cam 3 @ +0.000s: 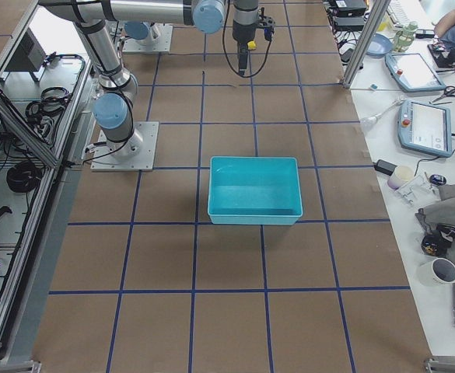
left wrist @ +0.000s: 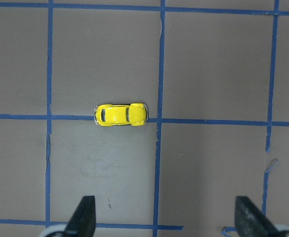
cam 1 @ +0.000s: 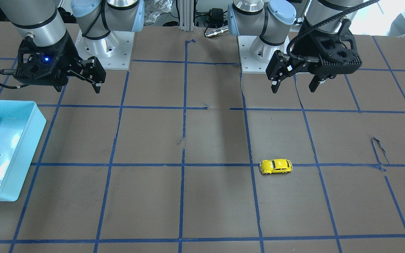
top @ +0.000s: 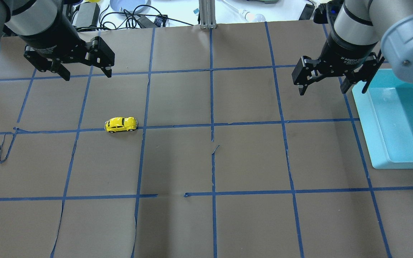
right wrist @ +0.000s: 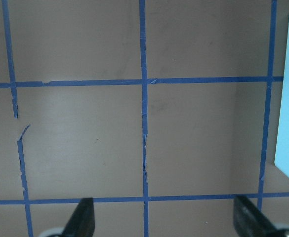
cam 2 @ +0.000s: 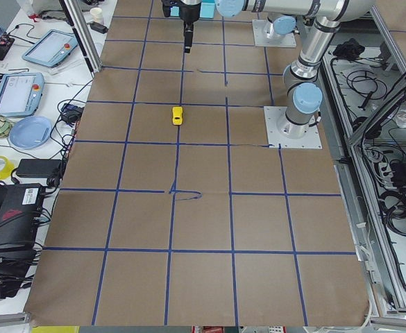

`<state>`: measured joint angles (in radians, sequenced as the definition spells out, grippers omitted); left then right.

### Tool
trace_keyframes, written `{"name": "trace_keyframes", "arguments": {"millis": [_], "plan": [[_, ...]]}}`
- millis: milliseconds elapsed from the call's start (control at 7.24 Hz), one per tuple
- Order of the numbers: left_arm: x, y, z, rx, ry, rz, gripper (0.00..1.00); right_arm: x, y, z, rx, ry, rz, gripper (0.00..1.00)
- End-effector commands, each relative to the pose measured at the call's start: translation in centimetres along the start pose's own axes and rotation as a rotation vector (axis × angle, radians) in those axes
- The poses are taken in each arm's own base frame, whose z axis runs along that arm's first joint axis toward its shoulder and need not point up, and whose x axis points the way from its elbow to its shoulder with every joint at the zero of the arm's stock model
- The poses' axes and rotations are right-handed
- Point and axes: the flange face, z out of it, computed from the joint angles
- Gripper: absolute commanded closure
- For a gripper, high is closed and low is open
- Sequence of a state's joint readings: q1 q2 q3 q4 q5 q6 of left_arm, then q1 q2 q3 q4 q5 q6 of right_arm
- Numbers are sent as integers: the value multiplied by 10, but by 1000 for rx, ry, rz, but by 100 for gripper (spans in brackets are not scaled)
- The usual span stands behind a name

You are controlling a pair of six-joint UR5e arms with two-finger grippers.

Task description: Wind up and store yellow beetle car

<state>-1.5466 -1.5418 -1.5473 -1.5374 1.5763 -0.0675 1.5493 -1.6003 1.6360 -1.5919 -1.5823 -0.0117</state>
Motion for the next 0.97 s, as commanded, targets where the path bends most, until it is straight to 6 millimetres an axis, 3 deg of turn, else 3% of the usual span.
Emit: {"name": "trace_keyframes", "arguments": {"millis": [0, 276, 829], "plan": [[0, -4, 11, -34, 7, -63, 0, -3, 0, -1, 3, -19, -4, 0], [-2, -3, 13, -41, -3, 102, 0, -3, 4, -4, 7, -19, -4, 0], [-4, -9, 22, -54, 9, 41, 0, -3, 6, -1, 1, -19, -5, 0]]}}
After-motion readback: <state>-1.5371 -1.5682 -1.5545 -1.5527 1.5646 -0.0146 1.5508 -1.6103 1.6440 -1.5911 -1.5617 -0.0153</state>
